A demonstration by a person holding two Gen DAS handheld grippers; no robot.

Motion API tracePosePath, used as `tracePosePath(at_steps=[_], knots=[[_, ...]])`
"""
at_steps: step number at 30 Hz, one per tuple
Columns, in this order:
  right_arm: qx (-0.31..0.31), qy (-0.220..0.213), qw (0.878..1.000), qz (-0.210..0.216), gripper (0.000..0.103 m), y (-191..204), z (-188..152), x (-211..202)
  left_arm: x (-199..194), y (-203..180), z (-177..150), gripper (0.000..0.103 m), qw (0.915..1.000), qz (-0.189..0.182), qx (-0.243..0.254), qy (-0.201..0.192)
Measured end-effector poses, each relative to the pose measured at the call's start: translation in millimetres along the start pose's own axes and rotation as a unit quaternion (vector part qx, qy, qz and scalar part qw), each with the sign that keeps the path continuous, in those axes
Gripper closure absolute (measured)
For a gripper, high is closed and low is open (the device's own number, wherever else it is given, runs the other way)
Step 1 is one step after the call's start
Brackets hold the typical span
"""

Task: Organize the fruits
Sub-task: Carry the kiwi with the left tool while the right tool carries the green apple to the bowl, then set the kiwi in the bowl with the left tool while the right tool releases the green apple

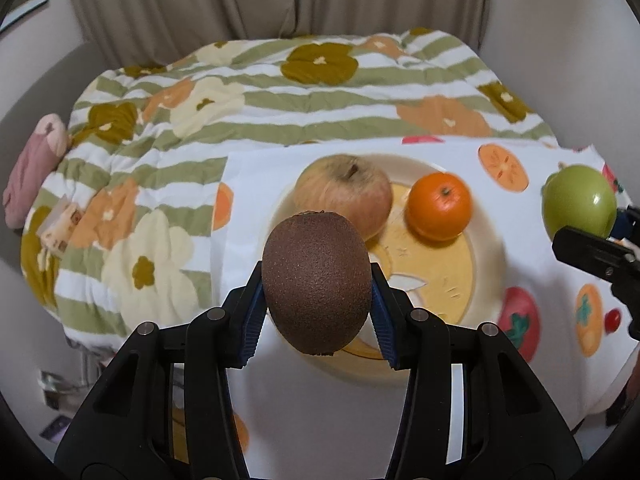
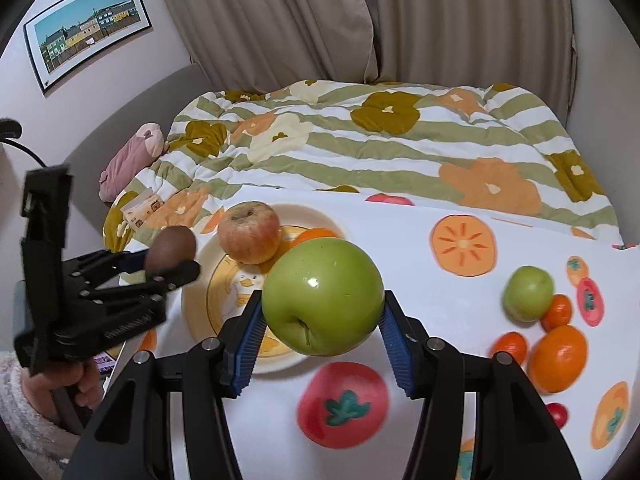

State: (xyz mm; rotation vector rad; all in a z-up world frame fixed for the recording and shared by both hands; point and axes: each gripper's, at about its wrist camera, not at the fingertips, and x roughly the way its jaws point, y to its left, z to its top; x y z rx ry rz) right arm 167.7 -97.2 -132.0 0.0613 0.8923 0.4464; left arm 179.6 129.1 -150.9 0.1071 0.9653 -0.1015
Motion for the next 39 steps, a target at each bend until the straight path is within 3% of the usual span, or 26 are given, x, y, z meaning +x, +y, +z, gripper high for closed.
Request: tracePosePath(at_steps=[12, 21, 23, 24, 25, 27, 39], knots=[[0.013, 0.019, 1.000, -0.015, 0.051, 18.4, -2.9, 33.7, 35.0, -6.1, -6.7, 0.052, 0.9969, 0.003, 0.076, 0.016], [0.016, 0.022, 0.999, -0.021, 0.051, 19.9, -2.4, 38.1, 39.1, -7.5, -8.9, 0.051, 0.9961, -0.007, 0.082, 0.031], [0.016, 0.023, 0.999, -0.020, 0.051, 20.1, -2.4, 37.6, 36.9, -9.4, -10.0, 0.047, 0.9957, -0.005, 0.088, 0.030], [0.016, 0.023, 0.999, -0.021, 0.051, 20.2, -2.3, 37.6, 33.6, -10.3, -10.2, 0.039, 0.9956, -0.005, 0.090, 0.024], [0.016, 0.023, 0.999, -0.021, 0.051, 20.4, -2.3, 37.5, 31.0, -10.9, -9.9, 0.020, 0.9956, -0.003, 0.092, 0.019], [0.014, 0.024, 0.999, -0.021, 0.051, 20.2, -1.3, 38.3, 23.6, -9.7, -8.7, 0.000, 0.9960, 0.006, 0.089, 0.003], [0.004, 0.038, 0.999, -0.021, 0.051, 20.4, -2.2, 40.7, -0.3, 23.7, -10.2, 0.000, 0.9994, 0.012, 0.031, -0.007]])
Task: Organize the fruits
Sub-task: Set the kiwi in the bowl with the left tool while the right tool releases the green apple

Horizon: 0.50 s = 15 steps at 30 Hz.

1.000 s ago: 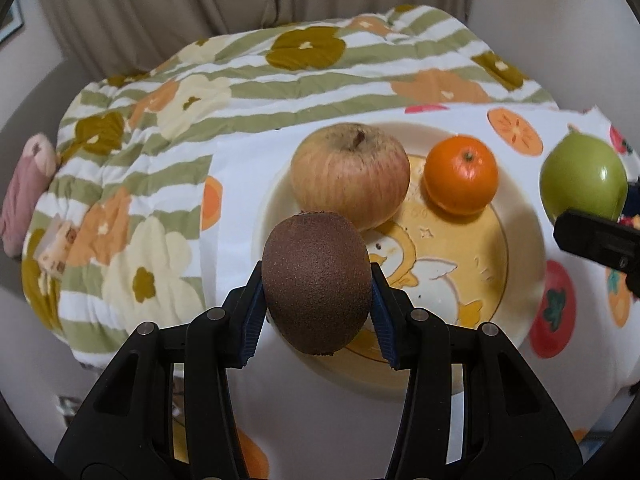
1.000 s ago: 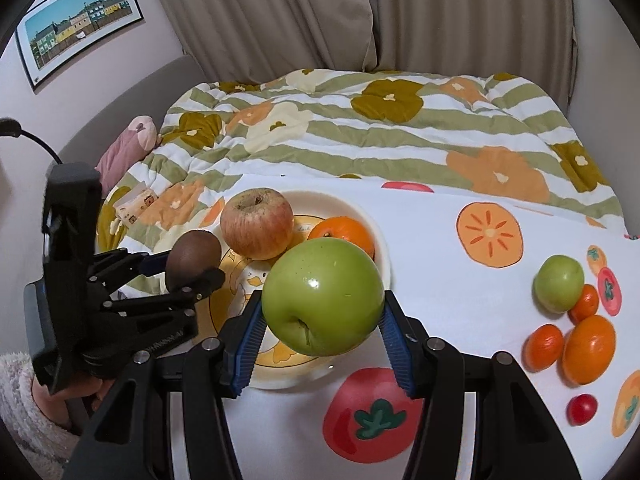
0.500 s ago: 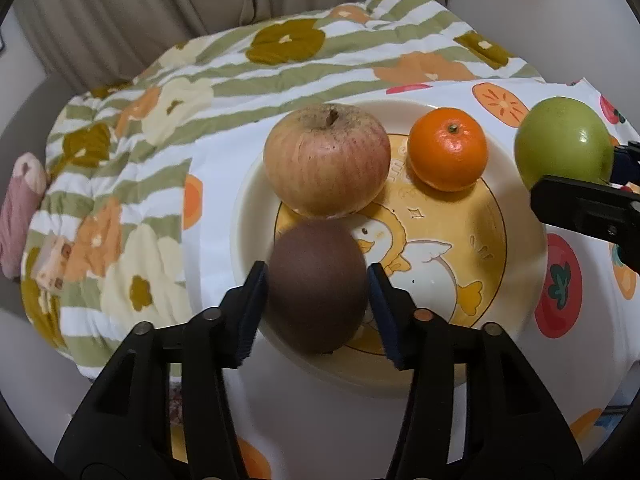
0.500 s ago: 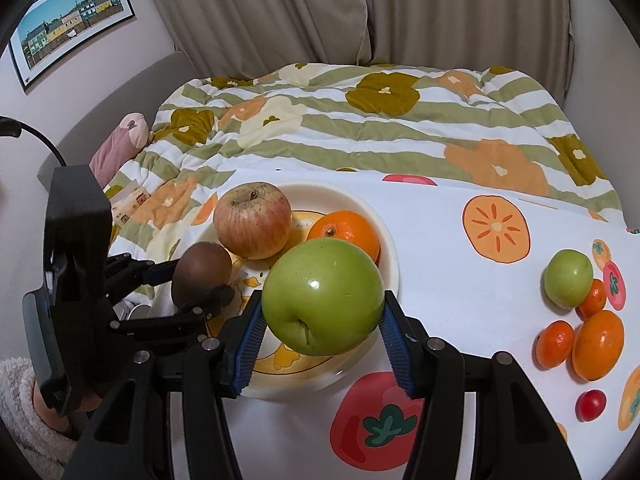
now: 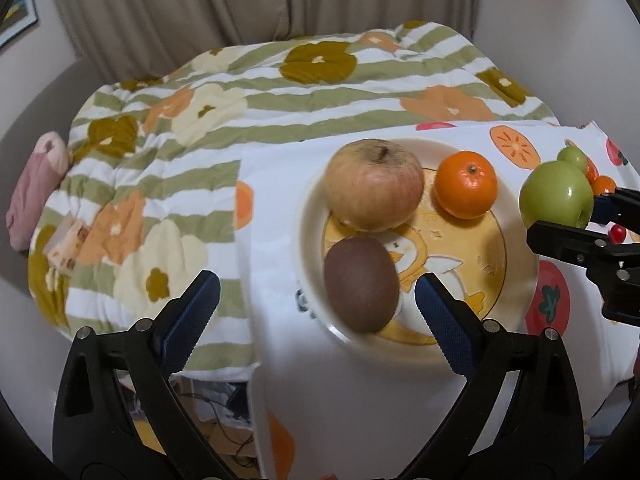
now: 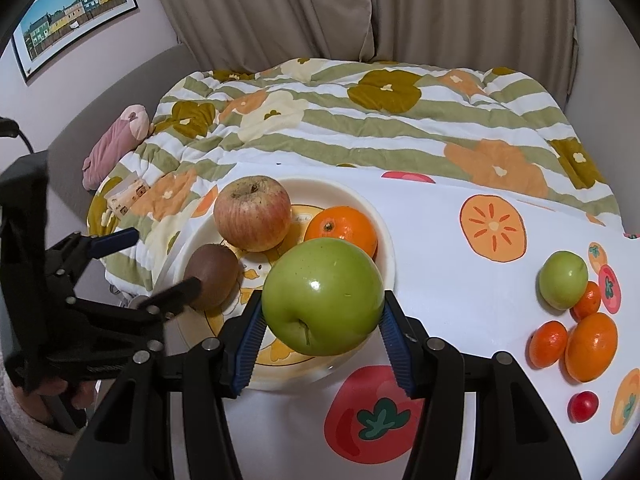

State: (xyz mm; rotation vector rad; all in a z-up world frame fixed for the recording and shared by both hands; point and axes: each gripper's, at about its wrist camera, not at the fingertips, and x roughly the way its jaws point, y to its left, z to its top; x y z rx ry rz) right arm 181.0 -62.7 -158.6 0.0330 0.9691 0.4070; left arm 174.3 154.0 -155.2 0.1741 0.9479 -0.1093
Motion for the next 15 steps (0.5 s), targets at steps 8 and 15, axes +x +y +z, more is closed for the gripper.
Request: tracePosePath(at_steps=[8, 15], knots=[[-0.026, 0.026, 0.999, 0.005, 0.051, 10.8, -5.8, 21.5, -4.9, 18.9, -17.7, 0.000, 0.9996, -0.005, -0.024, 0.014], [-0.028, 0.029, 0.999, 0.007, 0.051, 9.7, -6.9, 38.7, 0.8, 5.6, -20.8, 0.000, 0.9994, -0.025, -0.013, 0.018]])
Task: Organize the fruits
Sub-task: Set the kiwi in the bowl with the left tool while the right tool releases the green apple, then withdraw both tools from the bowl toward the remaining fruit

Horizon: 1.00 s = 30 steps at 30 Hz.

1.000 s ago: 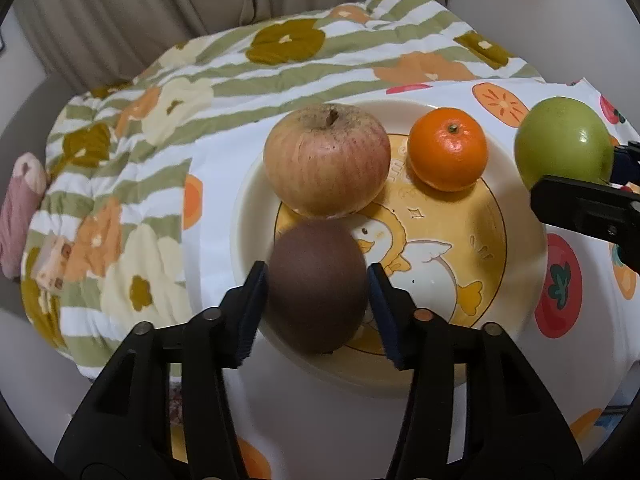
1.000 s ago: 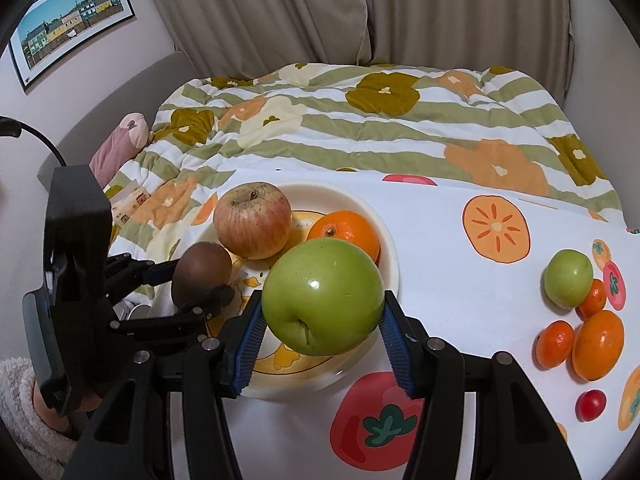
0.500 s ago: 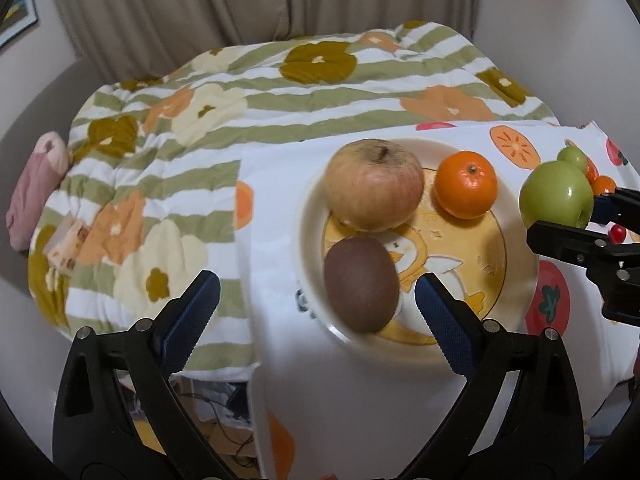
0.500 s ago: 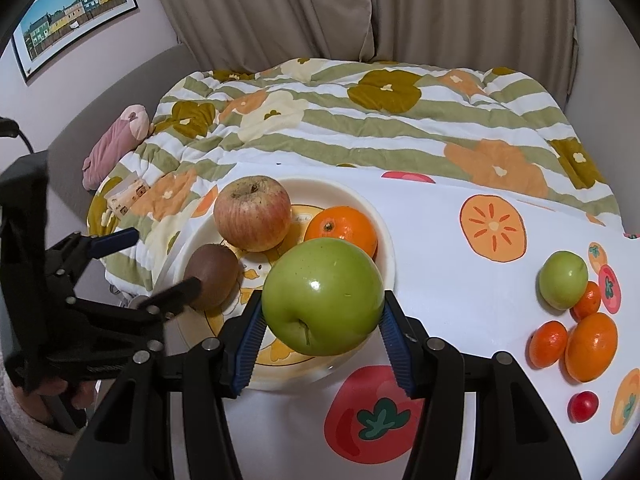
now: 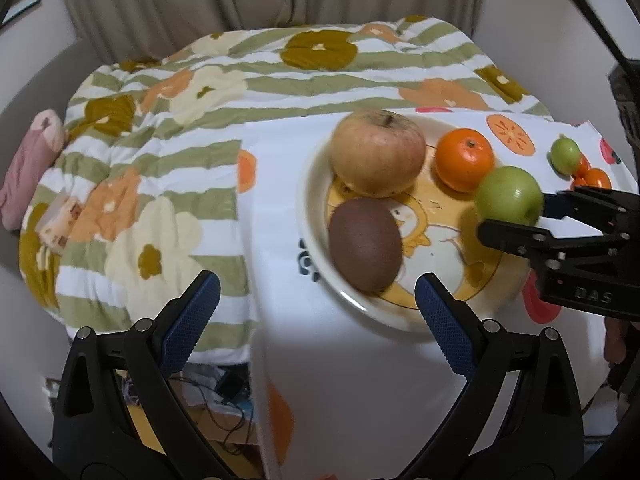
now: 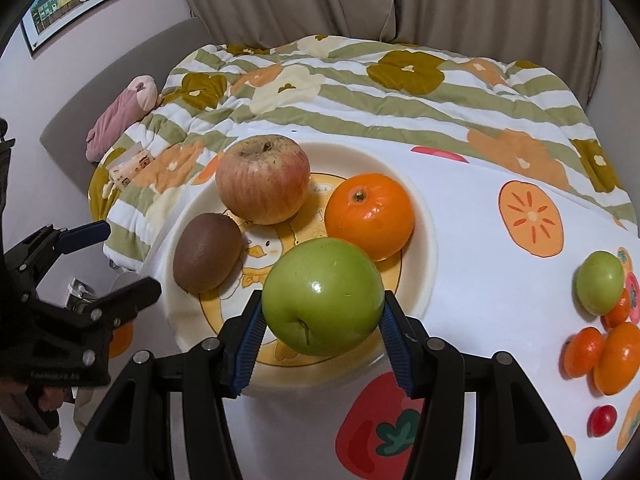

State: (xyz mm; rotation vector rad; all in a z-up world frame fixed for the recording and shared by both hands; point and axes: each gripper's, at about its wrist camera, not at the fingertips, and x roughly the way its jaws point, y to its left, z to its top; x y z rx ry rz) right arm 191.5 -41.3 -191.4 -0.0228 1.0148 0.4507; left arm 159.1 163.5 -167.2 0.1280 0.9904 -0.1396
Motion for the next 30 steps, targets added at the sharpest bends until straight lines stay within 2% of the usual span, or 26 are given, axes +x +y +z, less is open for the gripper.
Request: tracePosePath(at_steps=[7, 13, 14, 15, 17, 20, 26, 30], knots=[[-0.007, 0.006, 1.000, -0.004, 0.051, 2.7, 2.7, 8.1, 0.1, -5.1, -0.6, 0.000, 0.9999, -0.006, 0.010, 0.004], [-0.005, 0.011, 1.000, -0.013, 0.049, 6.9, 1.2, 8.8, -5.1, 3.0, 0.9, 0.000, 1.0000, -0.002, -0.001, 0.003], [-0.001, 0.004, 1.000, -0.007, 0.040, 6.5, 1.8, 6.3, -6.3, 4.0, 0.8, 0.000, 1.0000, -0.001, -0.003, 0.003], [0.003, -0.004, 1.000, -0.001, 0.022, 5.9, 2.6, 2.8, -7.6, 5.8, 0.3, 0.000, 1.0000, 0.000, -0.006, 0.004], [0.009, -0.020, 1.000, 0.003, 0.004, 4.9, 4.1, -3.9, -11.3, 7.7, -0.3, 0.000, 0.9999, 0.004, -0.009, 0.003], [0.020, -0.034, 0.999, 0.008, 0.004, 3.3, 4.6, -12.2, -18.0, 11.0, -1.3, 0.000, 0.9999, 0.008, -0.014, 0.000], [0.010, -0.034, 0.999, 0.001, 0.003, 2.6, 4.1, -24.9, -31.1, 8.3, -1.6, 0.000, 0.9996, 0.017, -0.020, -0.008], [0.009, -0.035, 0.999, -0.001, 0.003, 1.4, 3.4, -44.1, -44.7, 3.7, -0.7, 0.000, 0.9993, 0.002, -0.034, -0.018]])
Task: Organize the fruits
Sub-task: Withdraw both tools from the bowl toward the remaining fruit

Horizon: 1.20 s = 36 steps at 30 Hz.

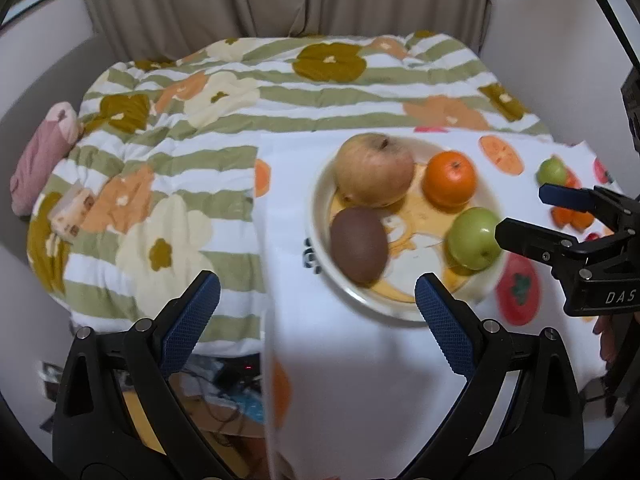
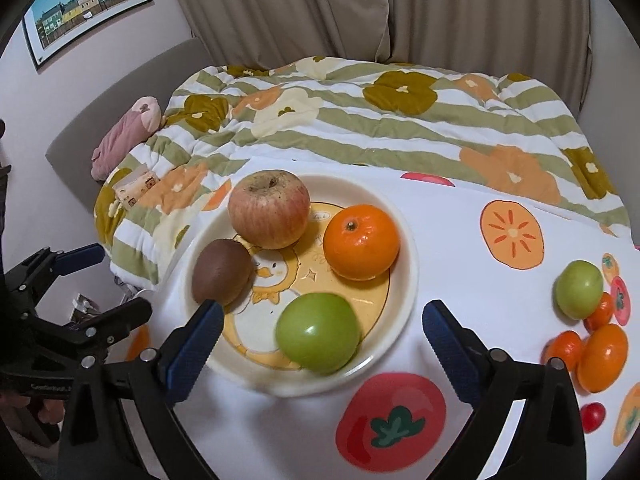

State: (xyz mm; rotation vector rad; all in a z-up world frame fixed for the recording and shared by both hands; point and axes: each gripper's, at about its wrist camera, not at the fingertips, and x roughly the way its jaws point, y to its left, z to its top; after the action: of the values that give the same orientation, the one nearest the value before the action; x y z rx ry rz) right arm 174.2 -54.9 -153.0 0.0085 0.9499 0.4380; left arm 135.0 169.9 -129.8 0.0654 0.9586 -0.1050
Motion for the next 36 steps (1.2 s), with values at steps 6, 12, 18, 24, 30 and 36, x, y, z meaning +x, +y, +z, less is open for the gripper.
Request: tracePosePath(at_steps=[6, 12, 18, 24, 30, 36], knots=[[-0.002, -0.010, 1.000, -0.017, 0.003, -6.0, -3.5, -43.6, -23.0, -16.8, -1.5, 0.000, 0.9998, 0.004, -0.018, -0.012], [0.002, -0.016, 1.000, -0.002, 0.003, -28.1, -10.5, -78.1, -50.9, -39.3, -2.8, 0.000, 0.9985, 0.026, -0.042, -0.024], [0.012, -0.031, 0.999, -0.017, 0.003, -67.2, -19.2, -116.2, -65.9, -81.4, 8.6, 0.000, 0.9982, 0.018, -0.045, -0.036], [0.057, -0.043, 0.997, -0.010, 0.003, -121.5, -27.8, -141.5, -61.6, -141.8, 28.8, 0.000, 0.9986, -0.009, -0.027, -0.044], [0.075, -0.033, 0.996, -0.033, 0.003, -165.6, -39.3, -148.9, -43.1, -191.2, 48.6, 0.000, 0.9985, -0.041, 0.007, -0.035], [0.123, -0.018, 0.992, -0.024, 0.003, -201.4, -51.3, -140.8, -8.4, -227.2, 70.6, 0.000, 0.9957, -0.076, 0.053, -0.003]])
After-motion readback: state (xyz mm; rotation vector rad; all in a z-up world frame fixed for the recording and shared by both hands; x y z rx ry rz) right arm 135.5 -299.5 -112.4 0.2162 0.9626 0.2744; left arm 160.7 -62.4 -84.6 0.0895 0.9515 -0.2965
